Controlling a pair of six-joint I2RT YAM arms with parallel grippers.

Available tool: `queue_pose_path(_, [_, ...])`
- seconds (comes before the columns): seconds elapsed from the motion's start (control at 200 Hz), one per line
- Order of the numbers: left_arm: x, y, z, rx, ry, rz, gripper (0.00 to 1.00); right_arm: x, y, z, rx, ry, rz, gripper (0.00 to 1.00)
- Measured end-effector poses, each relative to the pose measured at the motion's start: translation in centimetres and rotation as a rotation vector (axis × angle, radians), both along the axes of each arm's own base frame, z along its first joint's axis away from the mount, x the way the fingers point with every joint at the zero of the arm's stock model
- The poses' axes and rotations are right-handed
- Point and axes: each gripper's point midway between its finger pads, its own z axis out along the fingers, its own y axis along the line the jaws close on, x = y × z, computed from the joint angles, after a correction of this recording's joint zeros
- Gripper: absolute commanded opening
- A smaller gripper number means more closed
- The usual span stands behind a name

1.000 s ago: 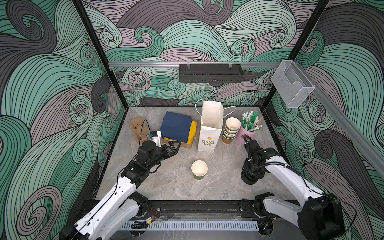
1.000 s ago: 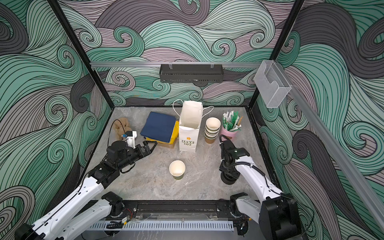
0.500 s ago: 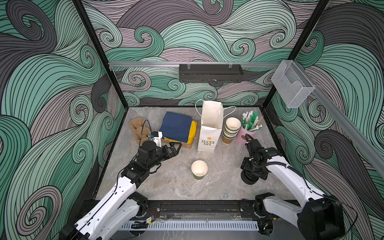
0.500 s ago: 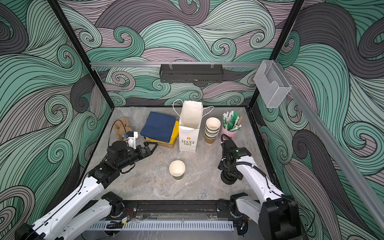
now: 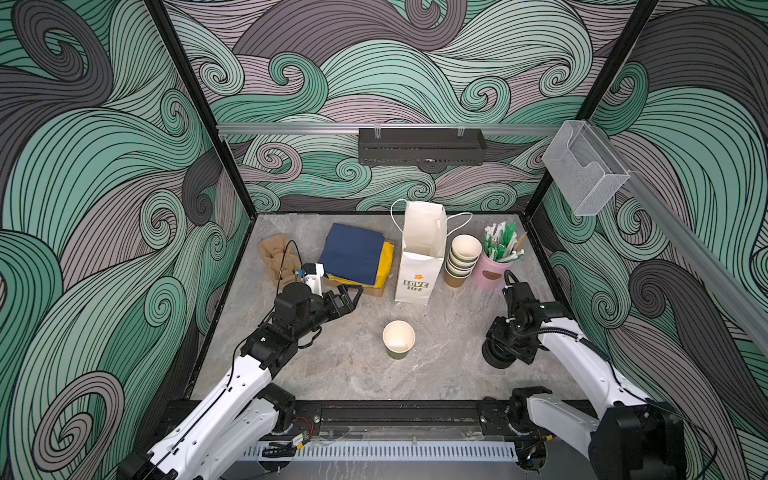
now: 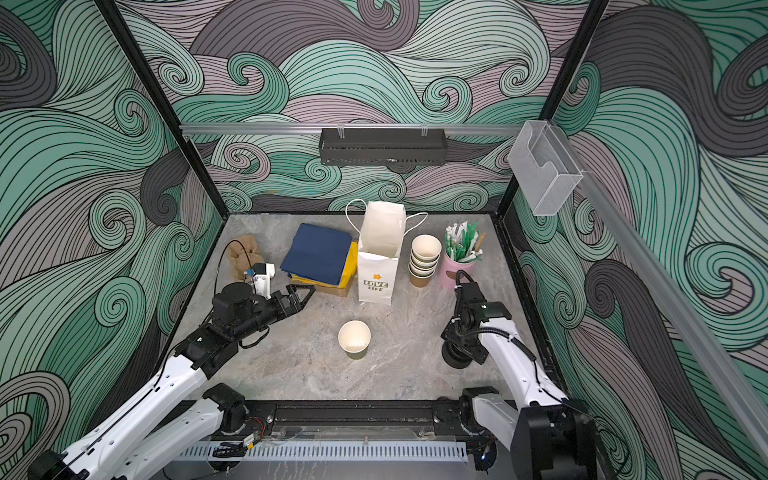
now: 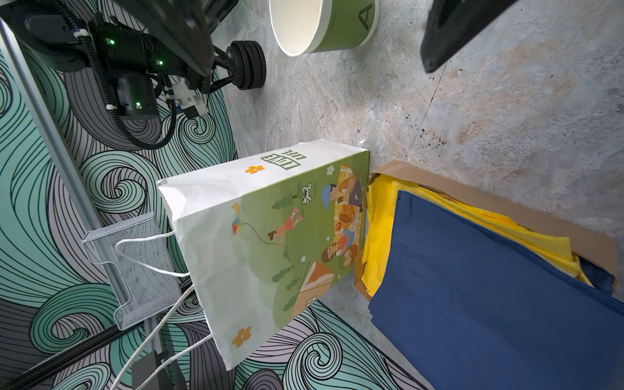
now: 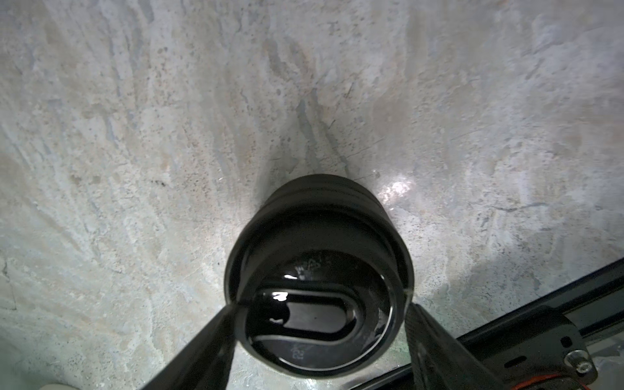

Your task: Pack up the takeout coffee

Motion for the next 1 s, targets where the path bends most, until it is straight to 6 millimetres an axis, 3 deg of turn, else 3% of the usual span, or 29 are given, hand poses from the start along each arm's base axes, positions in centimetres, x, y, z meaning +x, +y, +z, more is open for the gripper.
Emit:
queue_pose_path(0.315, [0.1, 0.0, -0.1, 0.002, 0.004, 0.000, 0.98, 0.9, 2.2, -0.2, 0.062, -0.009, 0.084, 0.70])
queue_pose_path(0.53, [0.1, 0.0, -0.2, 0.003, 0.006, 0.000, 0.98, 1.7, 3.8, -0.2, 0.065, 0.000, 0.153, 0.73])
queue_pose_path(0.74, [0.1, 0.0, -0.1, 0.004, 0.002, 0.003, 0.99, 1.9, 3.8, -0.3, 0.055, 0.004, 0.156, 0.77])
queue_pose_path(1.001, [0.1, 0.1, 0.0, 0.005, -0.005, 0.003, 0.98, 2.0, 3.9, -0.6, 0.059, 0.009, 0.151, 0.72])
